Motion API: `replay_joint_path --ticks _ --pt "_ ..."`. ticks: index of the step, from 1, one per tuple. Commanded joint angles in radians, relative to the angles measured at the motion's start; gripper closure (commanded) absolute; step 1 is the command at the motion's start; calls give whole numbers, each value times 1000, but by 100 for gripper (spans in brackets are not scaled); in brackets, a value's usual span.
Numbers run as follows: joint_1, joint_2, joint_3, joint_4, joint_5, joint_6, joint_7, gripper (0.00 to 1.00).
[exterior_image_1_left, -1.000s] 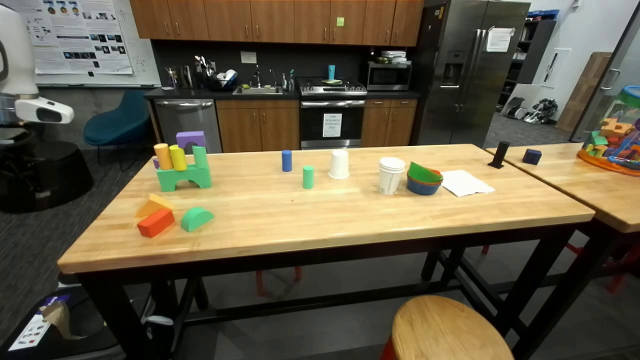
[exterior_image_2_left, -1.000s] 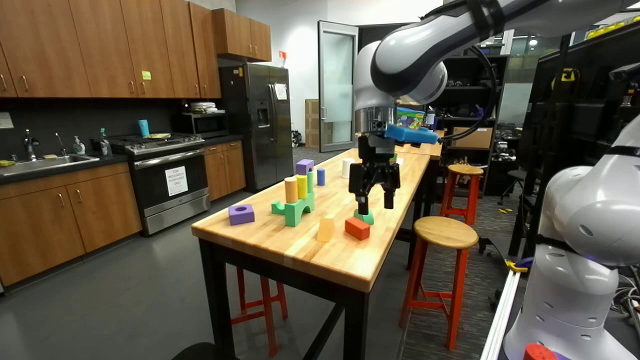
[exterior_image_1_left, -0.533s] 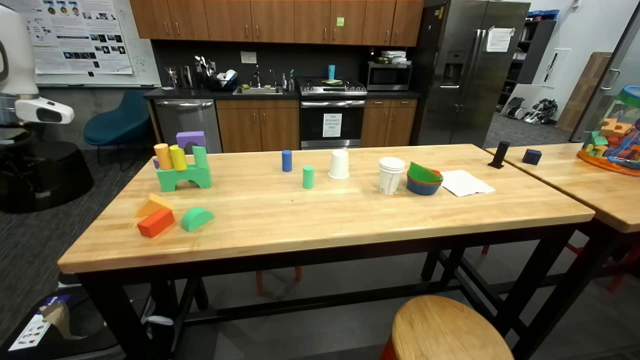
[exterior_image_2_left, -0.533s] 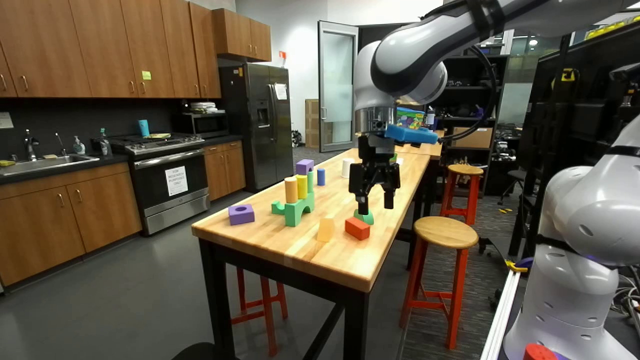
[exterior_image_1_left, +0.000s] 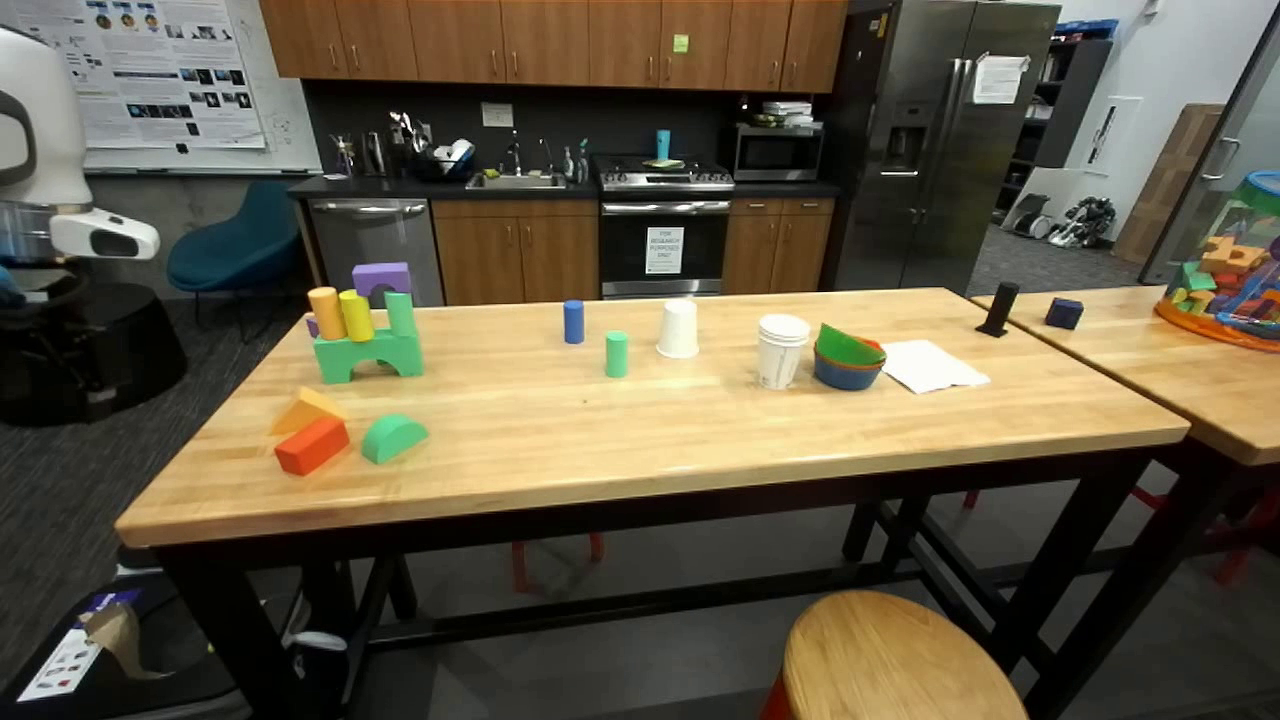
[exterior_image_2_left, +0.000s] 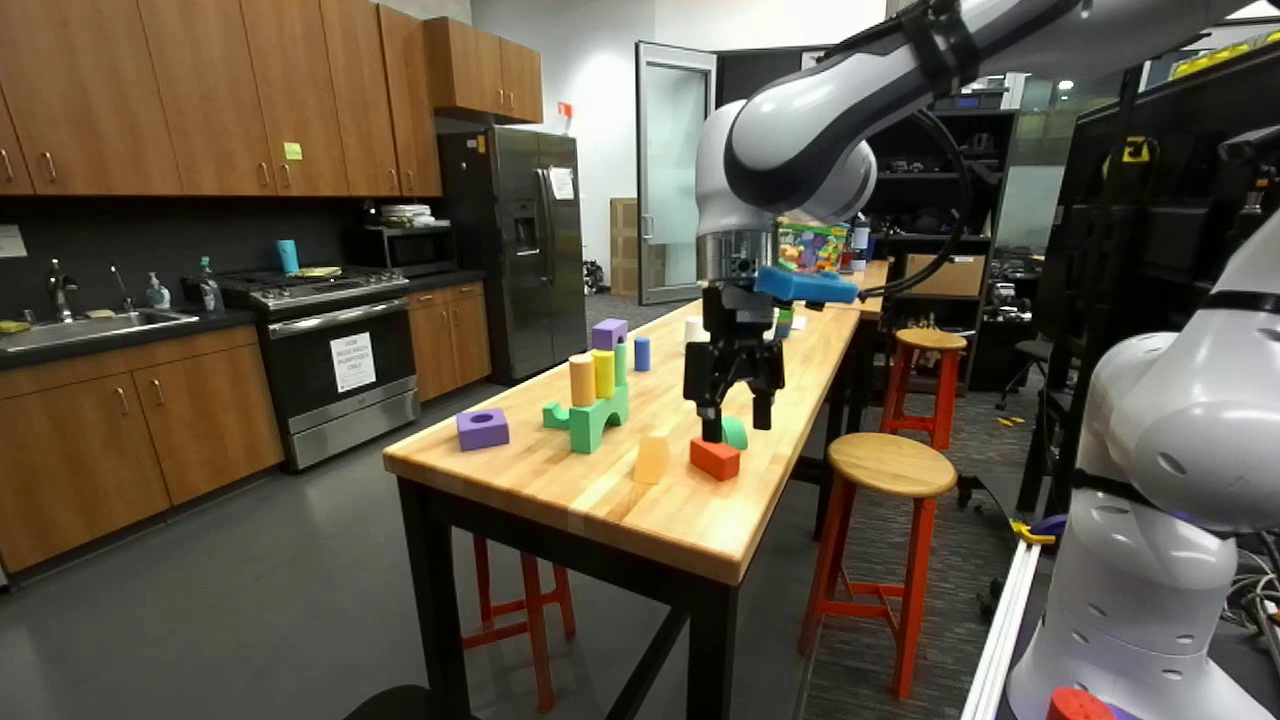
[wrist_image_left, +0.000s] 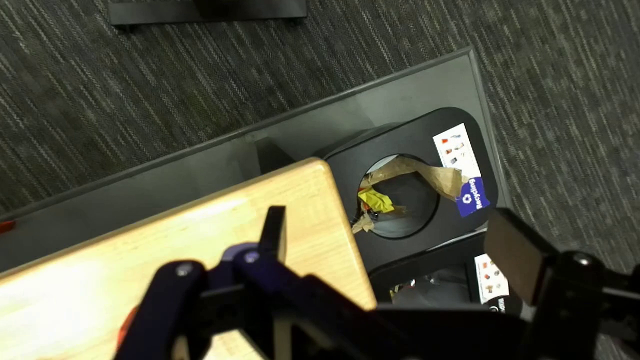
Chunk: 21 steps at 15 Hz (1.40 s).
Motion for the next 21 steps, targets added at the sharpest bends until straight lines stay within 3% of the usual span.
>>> replay_joint_path --ticks 1,7,17,21 --pt "13 128 13 103 7 33 -35 0" --pt "10 250 25 263 -29 18 -38 0" --pt "28 406 50 529 -67 -117 -77 0" --pt "43 498 65 638 -70 -77 -93 0"
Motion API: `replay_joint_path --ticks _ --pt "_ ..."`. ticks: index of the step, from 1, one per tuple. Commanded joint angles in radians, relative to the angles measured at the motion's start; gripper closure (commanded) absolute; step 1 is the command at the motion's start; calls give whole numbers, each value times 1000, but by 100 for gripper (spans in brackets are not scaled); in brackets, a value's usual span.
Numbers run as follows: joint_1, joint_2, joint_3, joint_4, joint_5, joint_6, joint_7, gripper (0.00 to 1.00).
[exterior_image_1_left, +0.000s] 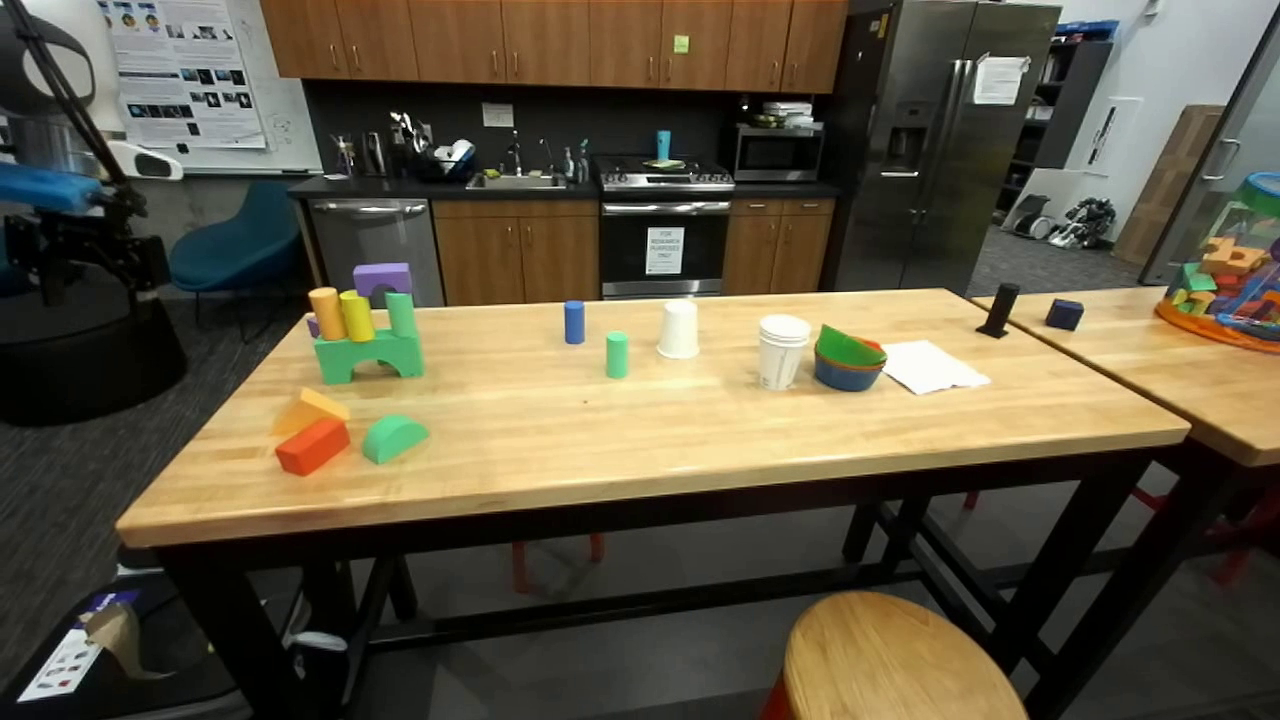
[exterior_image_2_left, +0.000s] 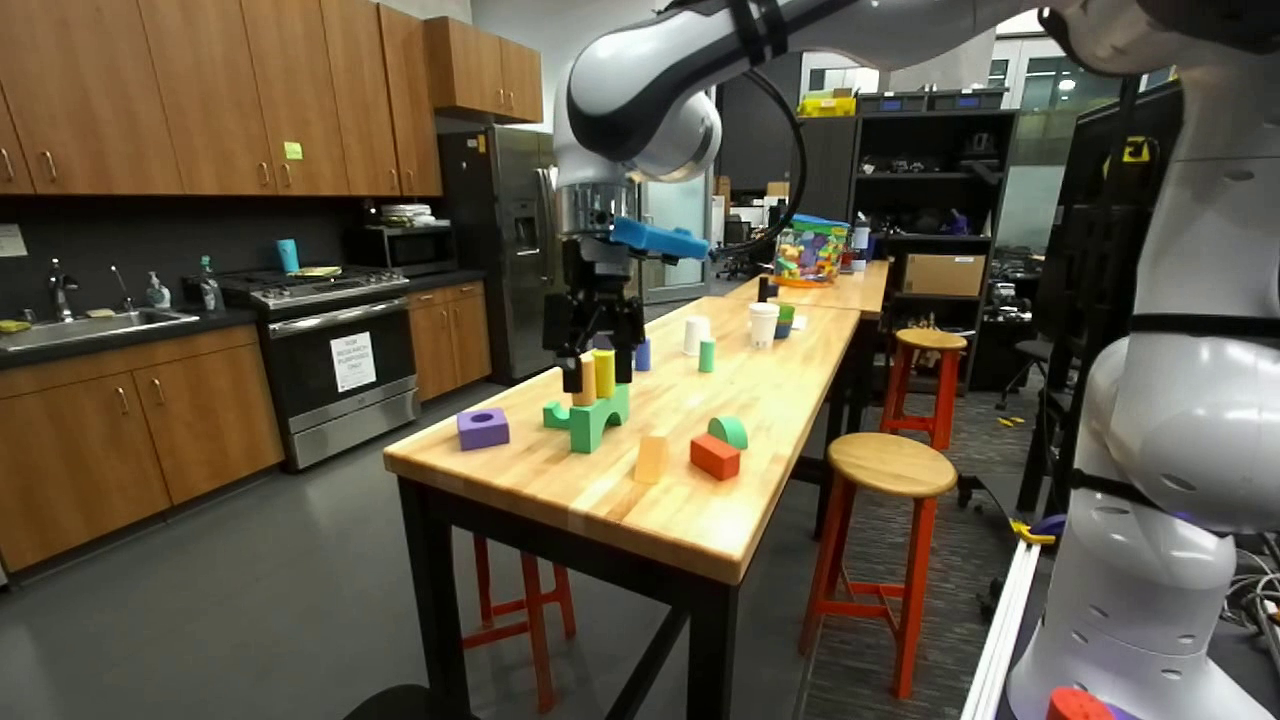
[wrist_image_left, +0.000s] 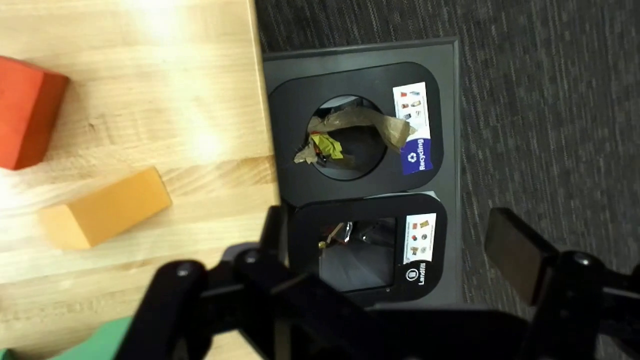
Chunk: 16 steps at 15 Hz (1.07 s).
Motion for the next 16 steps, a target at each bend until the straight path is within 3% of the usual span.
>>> replay_joint_path --ticks 1,11,16 --pt "15 104 9 125 -27 19 -2 0" --pt "50 286 10 303 -152 49 24 0" --pt "54 321 10 370 -123 80 23 0"
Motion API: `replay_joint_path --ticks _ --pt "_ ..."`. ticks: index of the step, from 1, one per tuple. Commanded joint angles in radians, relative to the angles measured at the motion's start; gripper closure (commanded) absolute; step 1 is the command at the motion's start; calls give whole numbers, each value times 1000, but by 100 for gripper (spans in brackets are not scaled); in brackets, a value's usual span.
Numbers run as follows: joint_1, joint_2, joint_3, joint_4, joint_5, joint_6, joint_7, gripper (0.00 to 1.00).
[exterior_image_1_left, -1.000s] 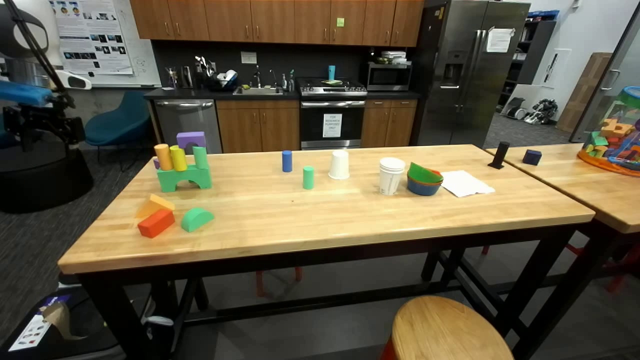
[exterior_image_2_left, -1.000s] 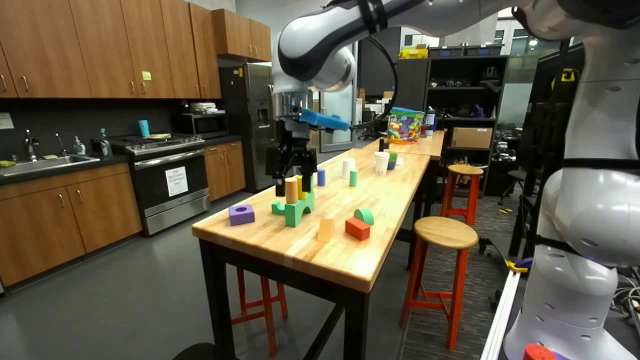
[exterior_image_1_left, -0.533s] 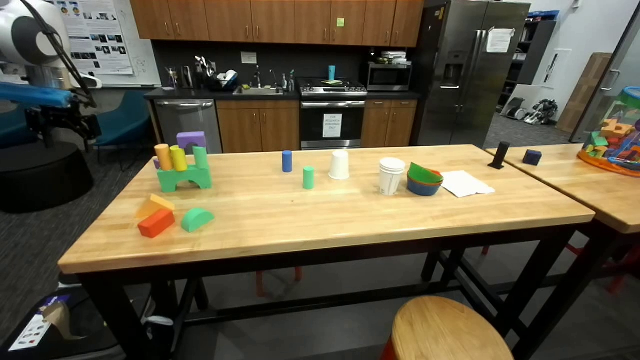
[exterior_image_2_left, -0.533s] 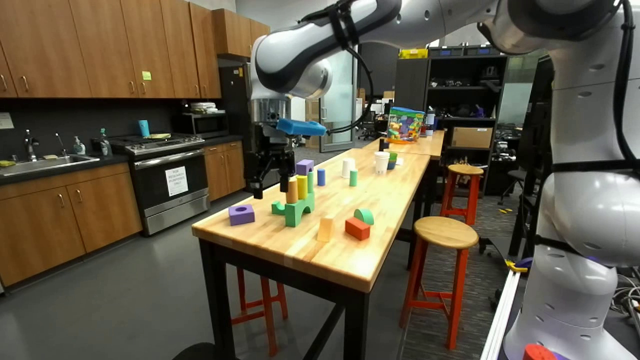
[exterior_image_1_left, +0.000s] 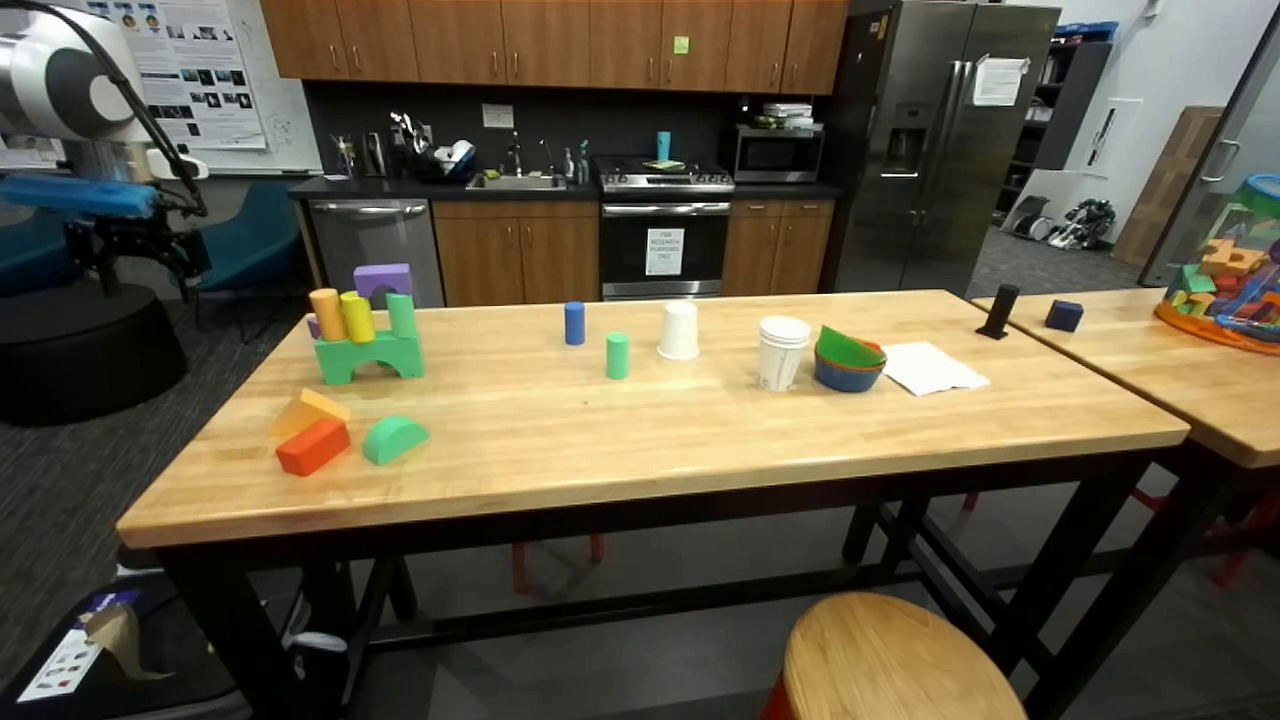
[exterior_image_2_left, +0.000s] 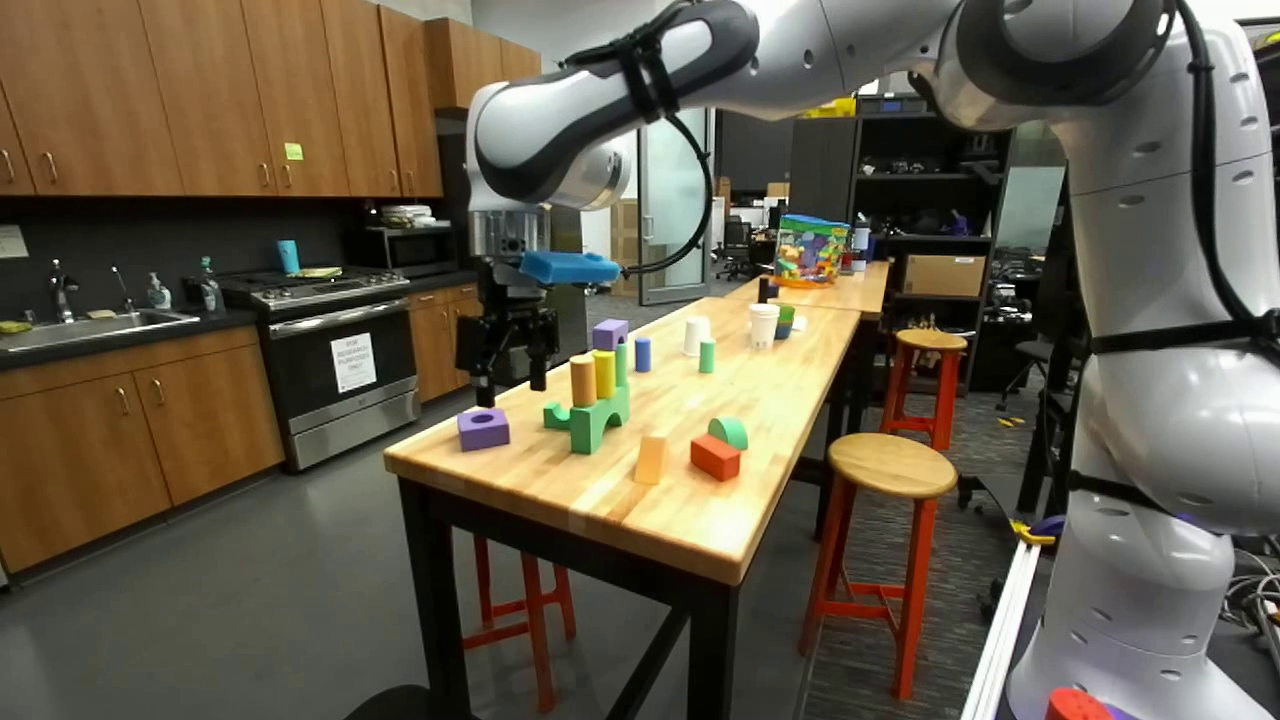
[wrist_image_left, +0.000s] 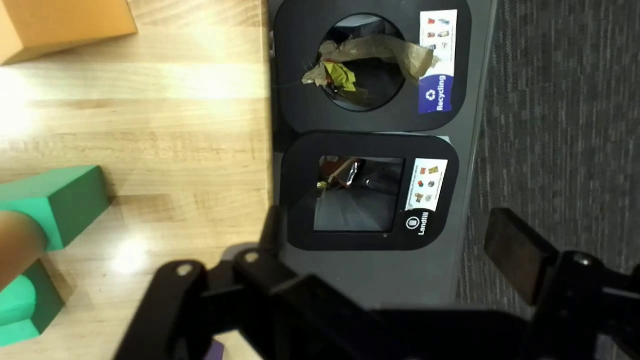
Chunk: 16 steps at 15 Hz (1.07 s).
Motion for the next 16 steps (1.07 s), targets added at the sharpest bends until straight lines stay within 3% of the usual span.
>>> replay_joint_path --ticks 1,8,16 --pt "5 29 -4 66 8 17 23 0" --pt "-12 51 -30 142 -19 -17 17 0" --pt "-49 151 -48 295 -21 -260 -127 0"
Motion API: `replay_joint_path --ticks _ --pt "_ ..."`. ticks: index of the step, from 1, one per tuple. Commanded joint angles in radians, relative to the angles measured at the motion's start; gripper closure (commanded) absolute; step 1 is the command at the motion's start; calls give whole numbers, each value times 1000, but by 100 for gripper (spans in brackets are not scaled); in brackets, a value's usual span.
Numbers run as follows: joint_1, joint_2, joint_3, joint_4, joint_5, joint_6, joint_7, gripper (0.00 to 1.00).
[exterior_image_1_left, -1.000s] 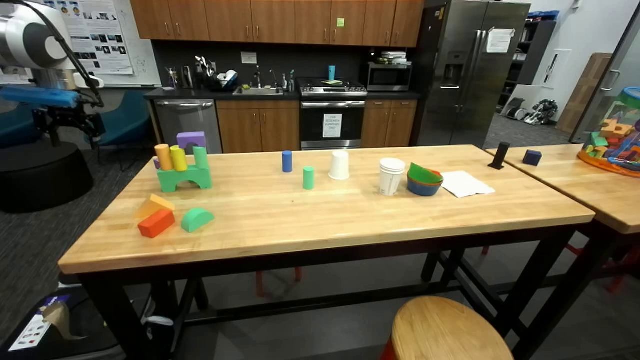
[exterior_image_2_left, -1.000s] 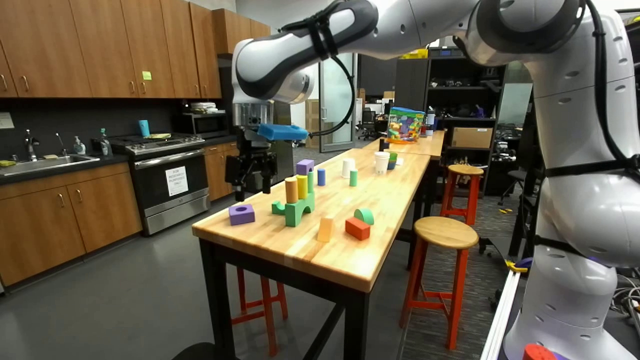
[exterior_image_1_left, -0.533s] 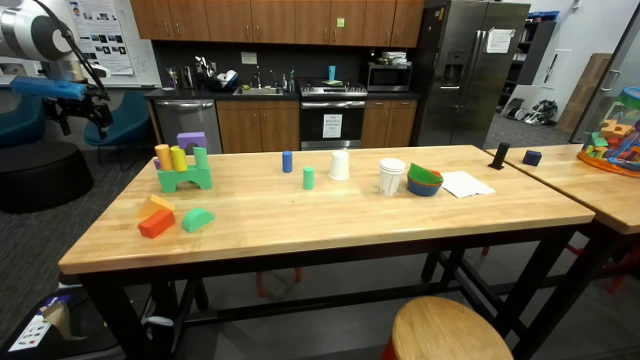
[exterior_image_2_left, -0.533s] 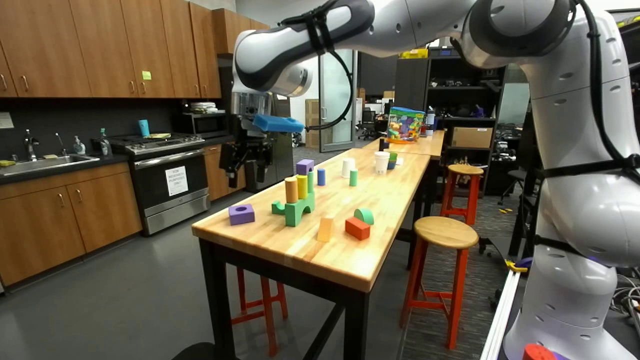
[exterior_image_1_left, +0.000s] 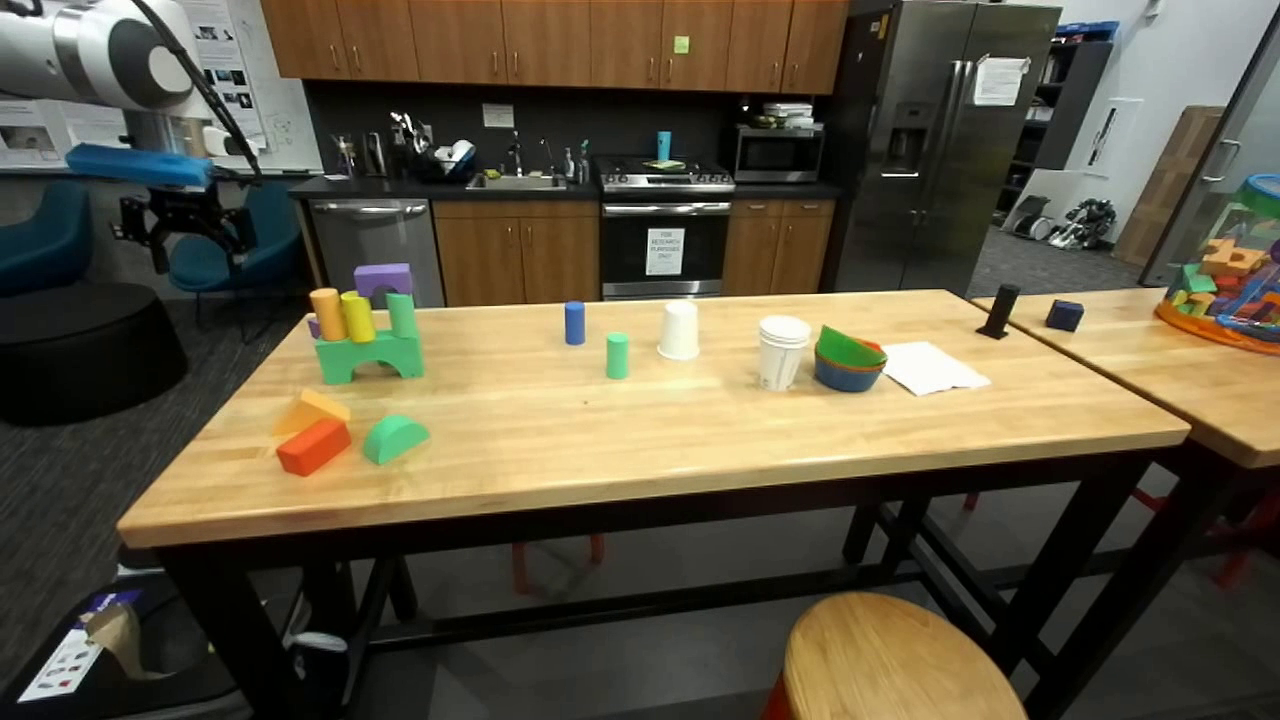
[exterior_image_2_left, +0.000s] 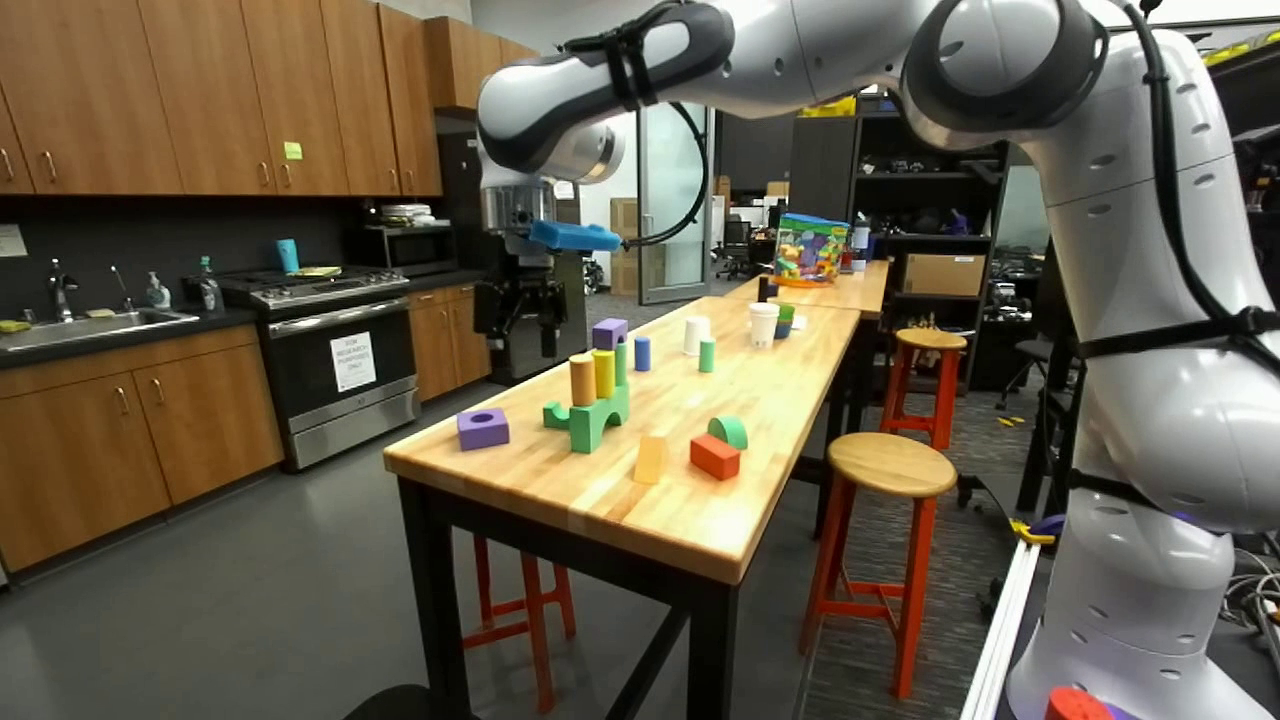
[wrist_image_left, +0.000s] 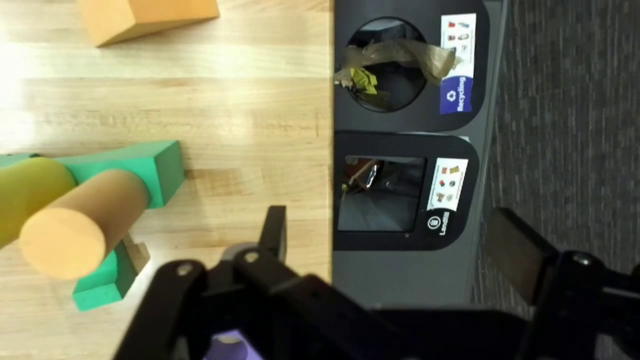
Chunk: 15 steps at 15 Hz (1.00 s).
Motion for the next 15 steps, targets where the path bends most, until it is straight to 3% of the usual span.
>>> replay_joint_path --ticks 1,8,15 --pt "-7 76 -2 112 -21 -104 -57 0" --pt "0 159 -6 237 -46 -171 -70 0" --pt "2 217 -12 289 -41 -128 -42 0"
